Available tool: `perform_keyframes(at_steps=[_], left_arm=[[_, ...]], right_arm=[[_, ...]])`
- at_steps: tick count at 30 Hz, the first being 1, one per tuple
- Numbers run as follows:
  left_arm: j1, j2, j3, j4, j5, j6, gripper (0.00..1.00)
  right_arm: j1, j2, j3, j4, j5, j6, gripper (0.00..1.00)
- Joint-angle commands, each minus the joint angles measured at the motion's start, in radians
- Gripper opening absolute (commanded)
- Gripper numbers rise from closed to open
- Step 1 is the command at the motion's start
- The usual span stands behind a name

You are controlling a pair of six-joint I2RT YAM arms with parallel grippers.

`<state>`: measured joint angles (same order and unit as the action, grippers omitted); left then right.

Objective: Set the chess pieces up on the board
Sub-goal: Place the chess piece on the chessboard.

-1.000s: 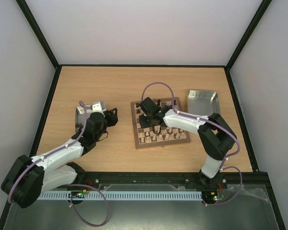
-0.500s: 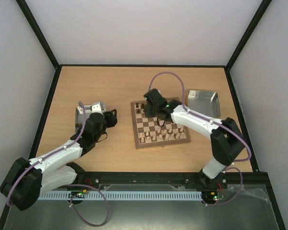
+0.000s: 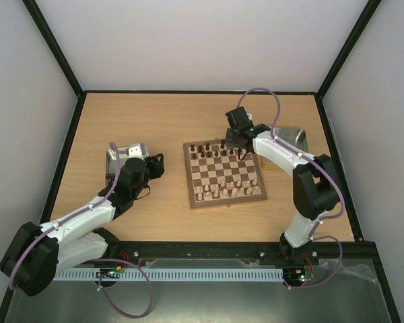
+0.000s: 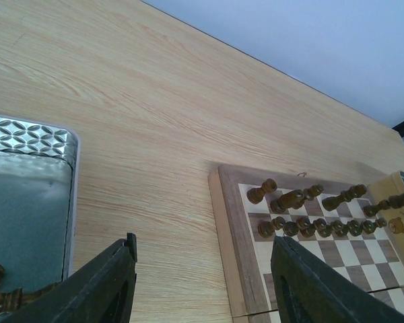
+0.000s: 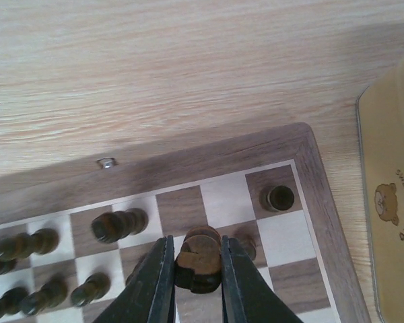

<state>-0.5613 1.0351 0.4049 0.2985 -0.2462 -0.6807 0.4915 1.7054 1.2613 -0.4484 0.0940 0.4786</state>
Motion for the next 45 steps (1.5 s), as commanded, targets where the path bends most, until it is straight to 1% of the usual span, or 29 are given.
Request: perform_keyframes(at_steps=[1,10,21,26,31,37,41,45], left_arm=[[0.005,-0.014,0.022,-0.018,-0.005,0.003,0.57],[0.006,-0.013,0.018,-0.023,-0.002,0.001,0.57],[0.006,-0.011,0.017,-0.027,-0.002,0.0,0.58],[0.006,-0.009,0.017,-0.023,0.0,-0.004,0.58],[0.007,-0.007,0.017,-0.024,0.002,-0.005,0.58],[0.007,-0.008,0.016,-0.025,0.004,-0.005,0.58],[0.006,-0.008,0.017,-0.025,0.003,-0.006,0.58],[0.006,-0.006,0.017,-0.025,0.004,-0.006,0.58]], right_arm=[[-0.016,0.077,0.057,-0.032,0.045,-0.003,0.11],[-0.028,0.177,0.109,-0.031,0.081,-0.009,0.11],[-0.031,0.218,0.123,-0.038,0.11,-0.013,0.13],[-0.031,0.216,0.122,-0.043,0.107,-0.018,0.2],[-0.031,0.211,0.127,-0.047,0.096,-0.021,0.23],[-0.031,0.209,0.126,-0.052,0.093,-0.019,0.22],[-0.031,0.203,0.127,-0.051,0.093,-0.021,0.18],[-0.031,0.215,0.123,-0.055,0.092,-0.024,0.17]])
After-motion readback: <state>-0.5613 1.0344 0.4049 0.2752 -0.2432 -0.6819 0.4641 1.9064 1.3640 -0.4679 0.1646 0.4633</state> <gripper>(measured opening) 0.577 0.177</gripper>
